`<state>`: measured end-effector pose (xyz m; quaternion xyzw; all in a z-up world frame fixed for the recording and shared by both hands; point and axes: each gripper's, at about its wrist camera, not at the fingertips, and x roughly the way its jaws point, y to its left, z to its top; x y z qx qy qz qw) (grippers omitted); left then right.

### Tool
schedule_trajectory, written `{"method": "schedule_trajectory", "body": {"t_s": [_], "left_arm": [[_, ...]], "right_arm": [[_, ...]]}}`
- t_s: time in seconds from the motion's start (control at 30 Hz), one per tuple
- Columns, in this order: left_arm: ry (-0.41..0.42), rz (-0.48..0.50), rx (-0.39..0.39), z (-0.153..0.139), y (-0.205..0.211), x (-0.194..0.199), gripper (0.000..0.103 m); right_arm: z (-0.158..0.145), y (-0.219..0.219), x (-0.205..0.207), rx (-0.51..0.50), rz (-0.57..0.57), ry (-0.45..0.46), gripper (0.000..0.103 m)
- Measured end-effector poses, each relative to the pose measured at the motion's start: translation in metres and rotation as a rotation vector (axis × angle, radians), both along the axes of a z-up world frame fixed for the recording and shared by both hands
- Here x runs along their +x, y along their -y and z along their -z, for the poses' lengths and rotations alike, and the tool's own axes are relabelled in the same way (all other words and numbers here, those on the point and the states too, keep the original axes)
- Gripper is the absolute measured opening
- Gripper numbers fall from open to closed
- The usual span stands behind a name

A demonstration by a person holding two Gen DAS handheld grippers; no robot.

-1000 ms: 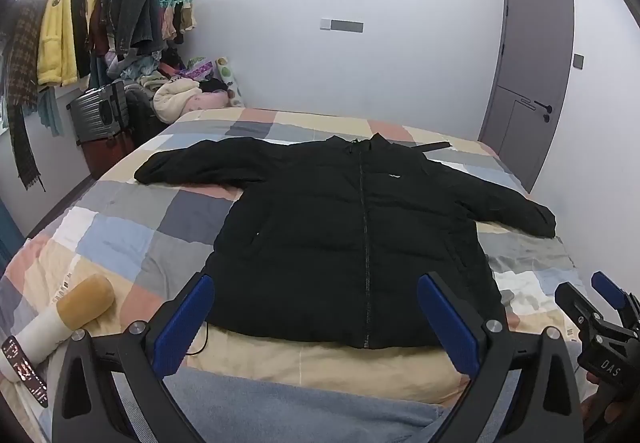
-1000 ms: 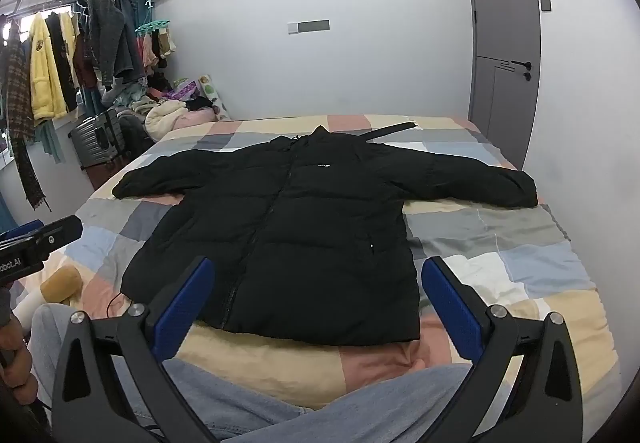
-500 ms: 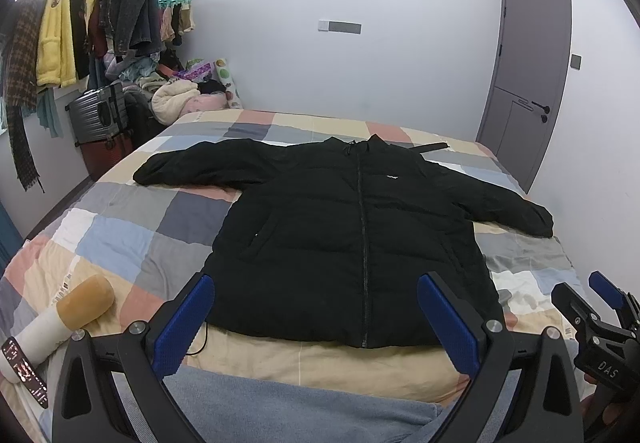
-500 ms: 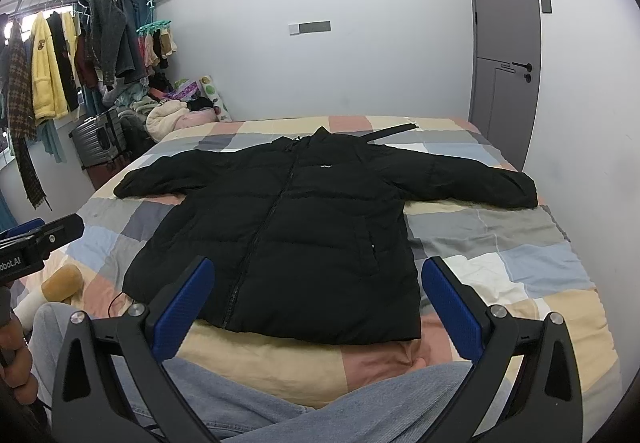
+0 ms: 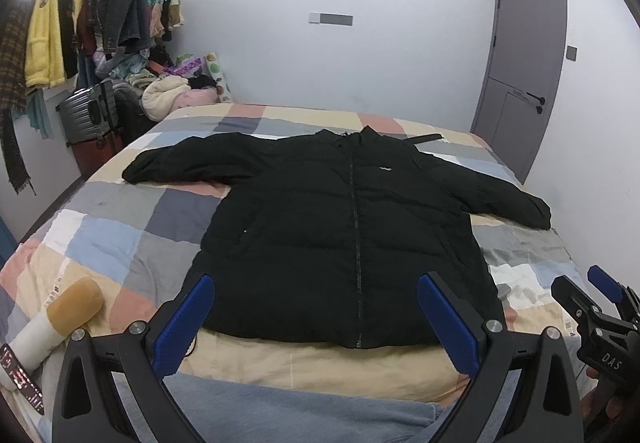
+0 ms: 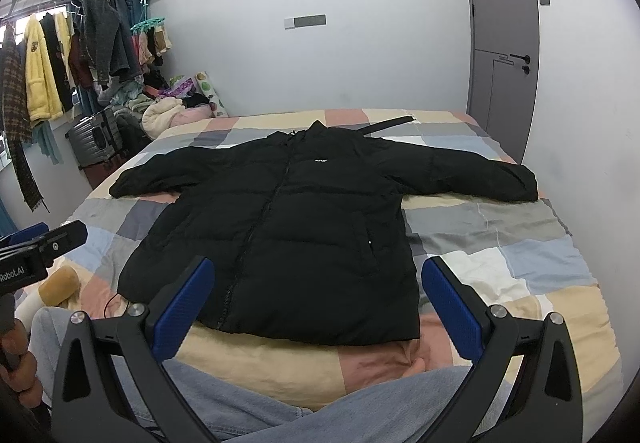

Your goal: Fold large clothes

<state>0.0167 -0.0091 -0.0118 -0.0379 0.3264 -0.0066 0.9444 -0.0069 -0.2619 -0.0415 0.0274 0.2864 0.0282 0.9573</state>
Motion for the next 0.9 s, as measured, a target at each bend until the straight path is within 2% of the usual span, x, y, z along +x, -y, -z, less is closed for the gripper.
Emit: {"method": "schedule_trajectory", "body": {"t_s": [0.33,0.43,0.5,0.57,0.77,0.9], "left_arm": [[-0.046,0.024,-0.024,0.005,0.007,0.020,0.103],[-0.046,0.041,-0.063,0.004,0.008,0.028,0.103],[-0.055,0.053,-0.051,0.007,0.010,0.039,0.103],[-0.045,0.059,-0.064,0.008,0.012,0.048,0.103],[0.022,0.055,-0.022,0.005,0.011,0.073,0.103],[0.074,0.045,-0.027,0.001,0.004,0.099,0.103]], "right_arm": [[0.004,0.007,0.011,0.016,0.002,-0.016,0.103],[0.003,0.013,0.020,0.020,-0.003,-0.012,0.103],[0.001,0.019,0.029,0.030,-0.008,-0.009,0.103],[0.001,0.029,0.039,0.042,-0.009,-0.011,0.103],[-0.005,0.062,0.073,0.036,0.025,0.003,0.103],[-0.011,0.089,0.099,0.024,0.052,0.043,0.103]]}}
